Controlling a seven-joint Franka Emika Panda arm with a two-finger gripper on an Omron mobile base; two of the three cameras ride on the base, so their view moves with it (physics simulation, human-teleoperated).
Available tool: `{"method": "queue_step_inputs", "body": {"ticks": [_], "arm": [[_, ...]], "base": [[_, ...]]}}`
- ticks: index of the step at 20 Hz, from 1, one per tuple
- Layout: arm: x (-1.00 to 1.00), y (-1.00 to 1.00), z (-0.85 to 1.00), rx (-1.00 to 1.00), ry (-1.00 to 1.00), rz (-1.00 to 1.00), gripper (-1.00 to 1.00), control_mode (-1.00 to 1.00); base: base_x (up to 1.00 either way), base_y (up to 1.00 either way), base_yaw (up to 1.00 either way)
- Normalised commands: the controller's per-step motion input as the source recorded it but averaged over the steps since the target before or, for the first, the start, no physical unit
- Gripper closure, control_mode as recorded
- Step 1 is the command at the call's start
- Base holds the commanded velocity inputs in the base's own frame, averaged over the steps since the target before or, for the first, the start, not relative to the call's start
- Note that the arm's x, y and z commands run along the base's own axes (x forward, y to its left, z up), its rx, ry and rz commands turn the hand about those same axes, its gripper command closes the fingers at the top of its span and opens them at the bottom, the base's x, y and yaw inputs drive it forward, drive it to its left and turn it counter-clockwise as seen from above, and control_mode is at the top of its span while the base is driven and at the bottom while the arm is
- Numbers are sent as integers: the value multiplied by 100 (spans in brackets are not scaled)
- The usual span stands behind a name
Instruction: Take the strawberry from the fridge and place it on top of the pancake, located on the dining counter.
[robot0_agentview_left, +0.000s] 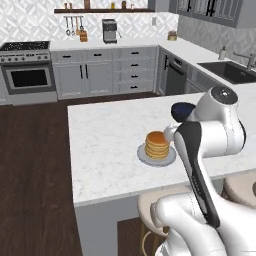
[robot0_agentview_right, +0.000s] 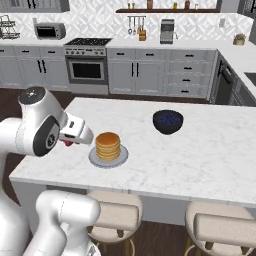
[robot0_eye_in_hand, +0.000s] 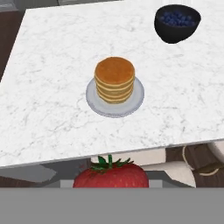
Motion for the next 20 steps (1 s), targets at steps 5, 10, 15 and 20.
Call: {"method": "queue_step_inputs", "body": {"ticks": [5, 10, 15, 20], "arm": [[100, 0, -6, 0, 11, 7, 100, -100], [100, -20, -39, 0, 24, 0, 100, -100], [100, -50, -66, 0, 24, 0, 100, -100], [85, -9, -43, 0, 8, 0, 100, -100]], "base": [[0, 0, 0], [0, 0, 0], [0, 0, 0], [0, 0, 0]]}}
